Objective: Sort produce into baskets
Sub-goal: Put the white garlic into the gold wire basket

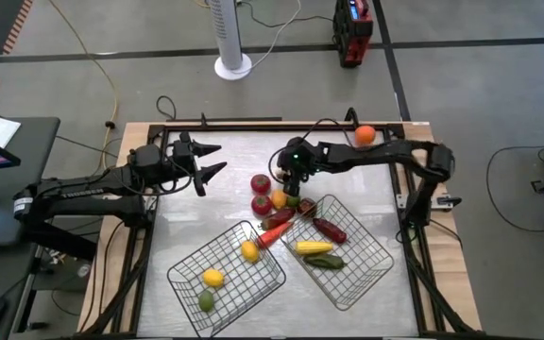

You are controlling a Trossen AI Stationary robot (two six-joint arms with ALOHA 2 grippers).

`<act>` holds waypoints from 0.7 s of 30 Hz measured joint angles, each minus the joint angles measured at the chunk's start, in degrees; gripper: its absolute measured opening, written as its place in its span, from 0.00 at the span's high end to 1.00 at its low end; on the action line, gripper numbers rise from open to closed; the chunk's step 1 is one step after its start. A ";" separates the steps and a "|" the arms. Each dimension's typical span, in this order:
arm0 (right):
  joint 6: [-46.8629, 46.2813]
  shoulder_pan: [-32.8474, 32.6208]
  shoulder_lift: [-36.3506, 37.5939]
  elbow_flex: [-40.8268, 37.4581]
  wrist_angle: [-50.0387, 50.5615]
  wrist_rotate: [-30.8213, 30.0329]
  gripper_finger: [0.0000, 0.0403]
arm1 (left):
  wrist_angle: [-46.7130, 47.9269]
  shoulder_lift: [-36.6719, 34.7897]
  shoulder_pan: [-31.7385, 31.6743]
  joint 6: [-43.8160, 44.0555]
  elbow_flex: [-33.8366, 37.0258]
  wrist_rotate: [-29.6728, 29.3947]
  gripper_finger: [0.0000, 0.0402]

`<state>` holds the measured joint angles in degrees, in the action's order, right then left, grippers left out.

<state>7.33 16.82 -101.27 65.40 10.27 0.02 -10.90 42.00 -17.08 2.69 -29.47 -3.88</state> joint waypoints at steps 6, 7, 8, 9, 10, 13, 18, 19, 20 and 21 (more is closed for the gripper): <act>-1.80 -6.27 10.49 0.25 -0.74 2.22 0.48 | -0.08 0.00 0.00 -0.02 0.00 0.00 0.37; -1.93 -7.51 11.87 0.28 -1.73 3.30 0.48 | -0.11 0.00 0.00 0.01 0.00 0.00 0.37; -2.04 -8.81 12.99 0.33 -2.88 4.58 0.48 | -0.13 0.00 0.00 0.01 0.00 0.00 0.37; -2.34 -10.23 13.99 0.33 -4.21 5.78 0.48 | -0.13 0.00 0.00 0.03 0.00 0.00 0.37; -2.44 -11.64 14.69 0.33 -5.58 6.93 0.48 | -0.15 0.00 0.00 0.03 0.00 0.00 0.37; -2.50 -16.12 15.73 0.33 -10.25 8.89 0.47 | -0.17 0.00 0.00 0.59 0.00 0.02 0.37; -2.31 -22.21 15.84 0.33 -14.89 9.30 0.47 | -0.15 0.00 0.00 1.62 0.00 0.04 0.37; -2.32 -23.11 15.84 0.33 -15.04 9.30 0.47 | -0.14 0.00 0.00 1.77 0.00 0.15 0.37; -2.35 -23.83 15.84 0.33 -14.92 9.30 0.47 | -0.13 0.00 0.00 2.15 0.00 0.26 0.37; -2.36 -24.47 16.00 0.33 -14.44 9.30 0.47 | -0.13 0.00 0.00 2.37 -0.02 0.46 0.37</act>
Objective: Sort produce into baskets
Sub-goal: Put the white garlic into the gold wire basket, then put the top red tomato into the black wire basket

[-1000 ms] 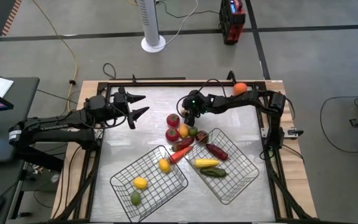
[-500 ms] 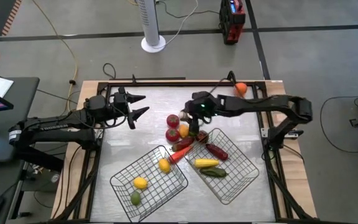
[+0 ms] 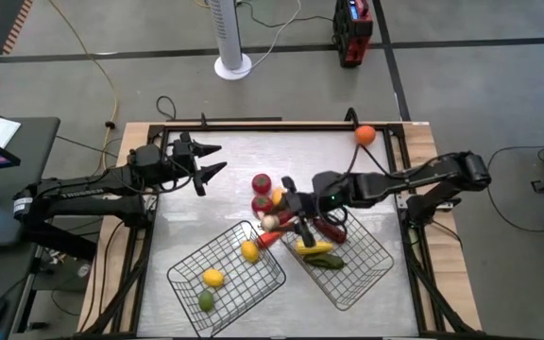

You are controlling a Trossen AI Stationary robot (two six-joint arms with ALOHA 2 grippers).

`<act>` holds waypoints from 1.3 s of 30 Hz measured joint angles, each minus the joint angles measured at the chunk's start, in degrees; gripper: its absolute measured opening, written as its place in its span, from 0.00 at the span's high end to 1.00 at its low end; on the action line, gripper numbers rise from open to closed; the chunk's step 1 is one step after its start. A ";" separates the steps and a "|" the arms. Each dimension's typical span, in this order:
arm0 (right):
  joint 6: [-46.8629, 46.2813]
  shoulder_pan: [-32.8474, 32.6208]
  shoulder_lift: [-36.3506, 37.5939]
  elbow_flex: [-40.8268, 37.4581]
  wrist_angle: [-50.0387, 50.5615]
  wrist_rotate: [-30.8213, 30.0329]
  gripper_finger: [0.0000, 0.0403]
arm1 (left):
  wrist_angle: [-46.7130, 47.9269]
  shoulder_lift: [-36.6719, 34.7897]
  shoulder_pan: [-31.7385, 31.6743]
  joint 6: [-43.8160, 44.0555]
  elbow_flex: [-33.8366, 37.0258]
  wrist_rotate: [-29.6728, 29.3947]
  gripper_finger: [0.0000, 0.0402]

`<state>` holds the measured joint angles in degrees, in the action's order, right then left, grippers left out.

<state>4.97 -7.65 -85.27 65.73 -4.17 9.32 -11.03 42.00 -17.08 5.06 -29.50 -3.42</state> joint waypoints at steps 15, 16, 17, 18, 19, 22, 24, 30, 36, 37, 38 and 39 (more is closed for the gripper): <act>-10.65 -2.40 6.00 -0.46 35.22 -0.20 0.46 | 0.15 -0.02 0.01 0.15 0.00 0.06 0.37; -12.32 -2.20 5.96 -0.50 36.56 -0.47 0.46 | 0.15 -0.01 0.00 0.15 0.00 0.06 0.37; -13.68 -2.00 5.83 -0.55 37.44 -0.66 0.45 | 0.15 -0.02 0.00 0.15 0.00 0.06 0.37; -14.58 -1.87 5.52 -0.55 37.62 -0.66 0.43 | 0.15 -0.02 0.01 0.15 0.00 0.06 0.37; -15.19 -1.73 5.46 -0.53 37.56 -0.77 0.42 | 0.15 -0.02 0.02 0.15 0.00 0.06 0.37; -16.70 -1.61 5.05 -0.55 38.78 -0.81 0.38 | 0.15 -0.02 0.01 0.15 0.00 0.06 0.37; -17.31 -1.63 5.05 -0.52 39.58 -0.81 0.35 | 0.17 -0.02 0.01 0.15 0.00 0.06 0.37; -18.51 -1.61 5.09 -0.52 41.56 -0.81 0.34 | 0.15 -0.02 0.01 0.01 0.00 0.06 0.37; -17.04 -1.08 5.09 -0.52 41.73 -1.92 0.34 | 0.15 -0.02 0.00 0.02 0.00 0.05 0.37; -16.59 -0.74 5.09 -0.52 41.73 -1.96 0.34 | 0.15 -0.02 0.02 0.04 0.00 0.04 0.37; -16.05 -0.32 5.09 -0.52 41.73 -2.14 0.34 | 0.15 -0.02 0.00 0.06 0.00 0.04 0.37; -15.45 0.15 5.09 -0.52 41.73 -2.45 0.33 | 0.15 -0.02 0.00 0.06 0.00 0.04 0.37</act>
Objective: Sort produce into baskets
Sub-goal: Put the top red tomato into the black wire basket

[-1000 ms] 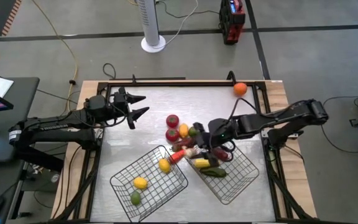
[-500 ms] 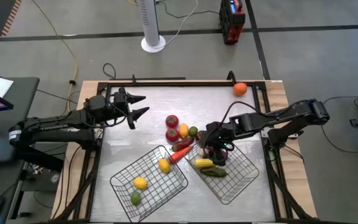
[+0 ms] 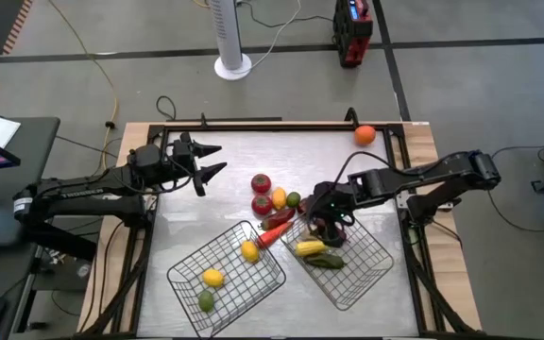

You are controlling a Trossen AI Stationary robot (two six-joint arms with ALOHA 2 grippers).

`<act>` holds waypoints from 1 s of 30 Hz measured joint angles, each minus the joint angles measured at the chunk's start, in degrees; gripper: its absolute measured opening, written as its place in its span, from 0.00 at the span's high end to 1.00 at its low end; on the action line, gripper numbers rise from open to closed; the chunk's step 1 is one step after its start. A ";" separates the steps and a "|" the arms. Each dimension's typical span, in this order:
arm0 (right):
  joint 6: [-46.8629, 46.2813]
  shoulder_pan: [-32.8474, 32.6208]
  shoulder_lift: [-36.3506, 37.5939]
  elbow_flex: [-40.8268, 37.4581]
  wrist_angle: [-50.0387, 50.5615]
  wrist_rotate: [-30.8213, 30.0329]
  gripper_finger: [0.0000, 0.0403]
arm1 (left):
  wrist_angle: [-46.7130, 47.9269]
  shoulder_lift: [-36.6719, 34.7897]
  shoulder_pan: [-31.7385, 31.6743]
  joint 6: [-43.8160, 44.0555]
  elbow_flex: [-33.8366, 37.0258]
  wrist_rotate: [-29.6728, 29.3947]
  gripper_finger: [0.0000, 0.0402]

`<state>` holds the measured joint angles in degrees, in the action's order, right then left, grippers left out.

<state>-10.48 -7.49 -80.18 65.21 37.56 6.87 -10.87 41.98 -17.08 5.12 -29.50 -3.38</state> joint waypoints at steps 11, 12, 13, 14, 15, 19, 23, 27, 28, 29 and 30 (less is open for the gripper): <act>7.16 11.49 -1.80 0.11 -3.74 -9.93 0.33 | -0.04 0.00 0.00 -0.08 0.00 -0.02 0.37; 7.45 12.68 -2.82 0.11 -3.97 -9.43 0.33 | -0.04 0.00 0.02 -0.09 0.00 -0.02 0.37; 7.89 13.71 -3.90 0.11 -4.57 -8.78 0.33 | -0.04 0.01 0.01 -0.09 0.00 -0.02 0.37; 8.35 14.72 -4.94 0.11 -5.21 -8.27 0.33 | -0.04 0.02 0.00 -0.14 0.00 -0.02 0.37; 8.86 15.58 -5.97 0.11 -5.55 -7.75 0.33 | -0.06 0.02 0.02 -0.24 0.00 -0.04 0.37; 11.83 17.70 -10.90 1.85 -5.64 -5.63 0.33 | -0.07 0.02 0.02 -0.33 0.00 -0.44 0.37; 13.95 18.19 -13.34 5.36 -4.48 -5.64 0.33 | 0.22 0.02 0.00 -0.35 0.00 -0.48 0.37; 15.37 18.02 -13.92 7.41 -4.12 -5.24 0.33 | 0.35 0.02 0.02 -1.20 0.00 -0.76 0.37; 15.45 18.03 -13.92 7.50 -4.02 -5.20 0.33 | 0.37 0.02 0.00 -1.46 0.00 -1.01 0.37; 15.24 18.04 -13.92 7.59 -4.13 -5.01 0.33 | 0.46 0.02 0.02 -1.46 -0.01 -1.31 0.37; 14.83 18.04 -13.92 7.61 -4.23 -4.53 0.34 | 0.55 0.02 0.02 -1.46 -0.01 -1.49 0.37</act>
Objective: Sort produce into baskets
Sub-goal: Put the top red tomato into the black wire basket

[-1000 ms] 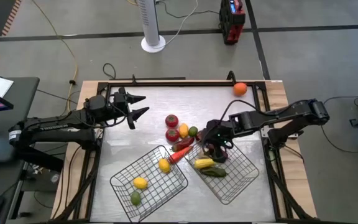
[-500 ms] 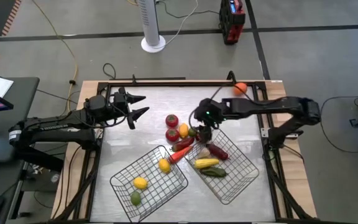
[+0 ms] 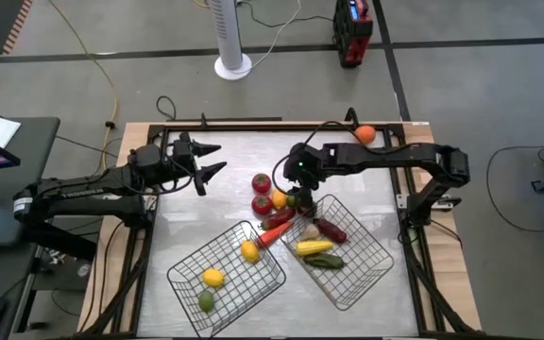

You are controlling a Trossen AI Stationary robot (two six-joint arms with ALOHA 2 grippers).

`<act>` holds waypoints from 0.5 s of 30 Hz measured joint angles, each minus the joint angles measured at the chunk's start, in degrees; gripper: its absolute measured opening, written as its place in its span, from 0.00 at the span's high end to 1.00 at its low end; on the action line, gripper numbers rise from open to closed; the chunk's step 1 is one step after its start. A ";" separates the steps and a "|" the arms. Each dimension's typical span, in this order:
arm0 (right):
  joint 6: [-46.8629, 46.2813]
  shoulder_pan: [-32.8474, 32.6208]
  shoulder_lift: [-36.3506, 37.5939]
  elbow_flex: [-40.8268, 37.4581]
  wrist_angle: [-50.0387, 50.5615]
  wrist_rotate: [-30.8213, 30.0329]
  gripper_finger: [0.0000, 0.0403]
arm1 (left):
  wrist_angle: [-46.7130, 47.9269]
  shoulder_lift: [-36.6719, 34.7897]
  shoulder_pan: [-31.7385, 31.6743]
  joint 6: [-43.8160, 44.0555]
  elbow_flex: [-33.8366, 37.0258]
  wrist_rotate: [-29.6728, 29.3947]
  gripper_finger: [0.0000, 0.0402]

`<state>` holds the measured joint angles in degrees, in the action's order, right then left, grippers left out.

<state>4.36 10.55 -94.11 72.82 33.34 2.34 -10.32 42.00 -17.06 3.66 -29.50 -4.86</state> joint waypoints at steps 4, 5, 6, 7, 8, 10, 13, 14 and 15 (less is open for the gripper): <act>-0.95 0.00 0.00 0.00 0.72 1.14 0.34 | 0.15 0.00 0.00 0.00 0.00 -0.35 0.37; -0.84 -0.09 0.00 0.00 0.77 1.07 0.34 | 0.15 0.00 0.00 0.02 -0.01 -0.35 0.37; -0.83 -0.24 0.00 0.00 0.77 0.97 0.34 | 0.17 0.00 0.00 0.04 0.01 -0.33 0.37; -0.76 -0.37 0.06 0.00 0.81 0.93 0.34 | 0.19 0.00 0.00 0.04 -0.01 -0.34 0.37; -0.37 -0.39 0.43 -0.02 1.13 0.92 0.34 | 0.24 0.00 0.00 0.07 -0.01 -0.33 0.37; 0.06 -0.50 1.30 -0.02 1.22 0.88 0.34 | 0.49 0.00 0.00 0.31 -0.01 -0.33 0.37; 0.21 -0.48 3.28 -0.02 1.12 0.85 0.34 | 0.82 0.00 0.00 0.44 -0.01 -0.33 0.37; 0.22 -0.48 4.09 -0.05 1.14 0.78 0.34 | 0.95 0.00 0.00 0.46 -0.01 -0.33 0.37; 0.22 -0.45 4.98 -0.46 0.83 0.71 0.34 | 1.16 0.00 0.00 0.47 -0.01 -0.33 0.37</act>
<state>4.58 10.09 -89.13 72.36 34.16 3.05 -9.16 42.00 -17.06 4.13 -29.52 -5.19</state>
